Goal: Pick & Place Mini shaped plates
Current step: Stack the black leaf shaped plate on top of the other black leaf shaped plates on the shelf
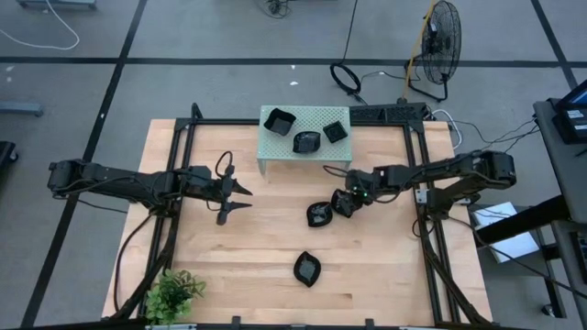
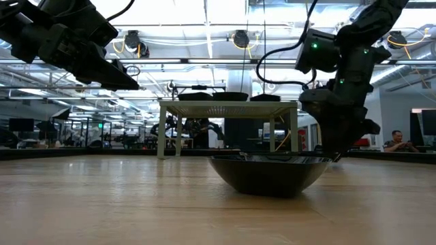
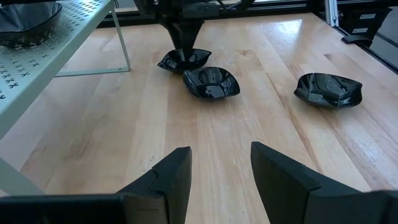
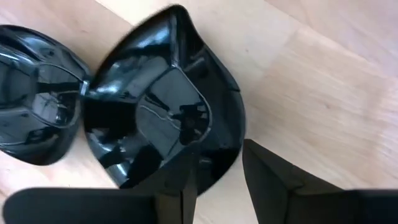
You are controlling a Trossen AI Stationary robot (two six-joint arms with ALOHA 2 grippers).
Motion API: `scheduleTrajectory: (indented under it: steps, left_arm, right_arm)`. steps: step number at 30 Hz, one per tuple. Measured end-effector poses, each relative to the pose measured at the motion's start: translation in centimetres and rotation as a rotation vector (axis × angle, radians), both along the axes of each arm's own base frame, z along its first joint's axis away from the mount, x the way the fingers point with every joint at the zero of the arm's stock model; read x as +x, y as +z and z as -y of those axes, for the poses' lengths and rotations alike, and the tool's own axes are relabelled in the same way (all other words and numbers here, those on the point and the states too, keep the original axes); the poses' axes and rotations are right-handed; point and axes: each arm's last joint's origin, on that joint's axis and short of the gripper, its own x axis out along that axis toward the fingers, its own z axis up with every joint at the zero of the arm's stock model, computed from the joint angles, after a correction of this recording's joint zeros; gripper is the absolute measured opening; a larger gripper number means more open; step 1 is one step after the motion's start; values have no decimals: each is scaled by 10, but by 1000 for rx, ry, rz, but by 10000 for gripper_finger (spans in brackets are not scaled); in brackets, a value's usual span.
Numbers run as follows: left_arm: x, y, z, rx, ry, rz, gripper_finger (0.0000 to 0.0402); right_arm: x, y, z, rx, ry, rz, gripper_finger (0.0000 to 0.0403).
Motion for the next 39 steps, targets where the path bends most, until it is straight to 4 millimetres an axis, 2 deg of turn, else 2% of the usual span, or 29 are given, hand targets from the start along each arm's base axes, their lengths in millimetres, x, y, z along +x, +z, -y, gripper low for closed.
scheduleTrajectory:
  steps: [5,11,14,20,24,31,35,39]
  left_arm:
    - [0,0,0,0,0,0,170]
    - [0,0,0,0,0,0,170]
    - [0,0,0,0,0,0,170]
    - [0,0,0,0,0,0,170]
    - [0,0,0,0,0,0,170]
    - [0,0,0,1,0,3,170]
    - [0,0,0,0,0,4,170]
    - [0,0,0,4,-1,4,170]
  right_arm:
    - [-3,-4,0,-9,23,-14,83]
    - [2,-1,0,-48,102,46,9]
    - [1,4,0,-58,121,70,6]
    - [-7,32,-1,-99,139,205,1]
    - [-6,57,-2,-199,143,389,0]
    - [19,91,-11,-544,83,754,0]
    - [35,99,-15,-653,20,909,0]
    - [52,98,-16,-698,1,1048,0]
